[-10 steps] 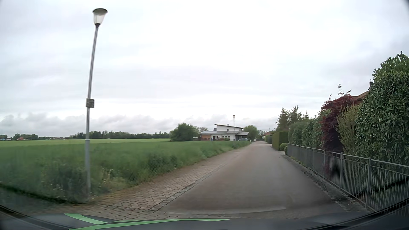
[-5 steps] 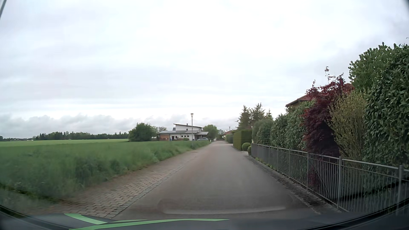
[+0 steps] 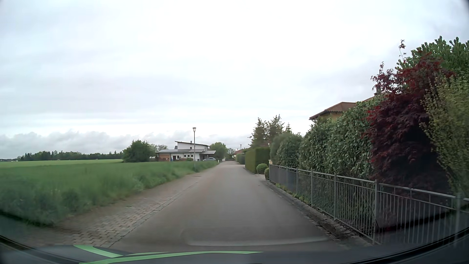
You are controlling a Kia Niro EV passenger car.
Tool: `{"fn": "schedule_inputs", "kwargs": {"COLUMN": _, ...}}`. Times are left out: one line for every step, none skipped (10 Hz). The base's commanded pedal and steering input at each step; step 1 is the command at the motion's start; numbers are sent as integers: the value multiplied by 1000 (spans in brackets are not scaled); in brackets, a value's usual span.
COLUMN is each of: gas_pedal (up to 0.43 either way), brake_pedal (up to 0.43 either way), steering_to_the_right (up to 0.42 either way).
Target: Follow the waypoints while adhering to traffic rules and regulations
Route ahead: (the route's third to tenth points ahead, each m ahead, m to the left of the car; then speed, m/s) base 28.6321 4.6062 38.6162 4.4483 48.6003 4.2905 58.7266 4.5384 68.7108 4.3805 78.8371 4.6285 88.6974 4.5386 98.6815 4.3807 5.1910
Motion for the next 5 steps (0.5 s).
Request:
{"fn": "schedule_inputs", "kwargs": {"gas_pedal": 157, "brake_pedal": 0, "steering_to_the_right": 52}}
{"fn": "schedule_inputs", "kwargs": {"gas_pedal": 157, "brake_pedal": 0, "steering_to_the_right": 34}}
{"fn": "schedule_inputs", "kwargs": {"gas_pedal": 157, "brake_pedal": 0, "steering_to_the_right": 17}}
{"fn": "schedule_inputs", "kwargs": {"gas_pedal": 157, "brake_pedal": 0, "steering_to_the_right": 7}}
{"fn": "schedule_inputs", "kwargs": {"gas_pedal": 157, "brake_pedal": 0, "steering_to_the_right": 0}}
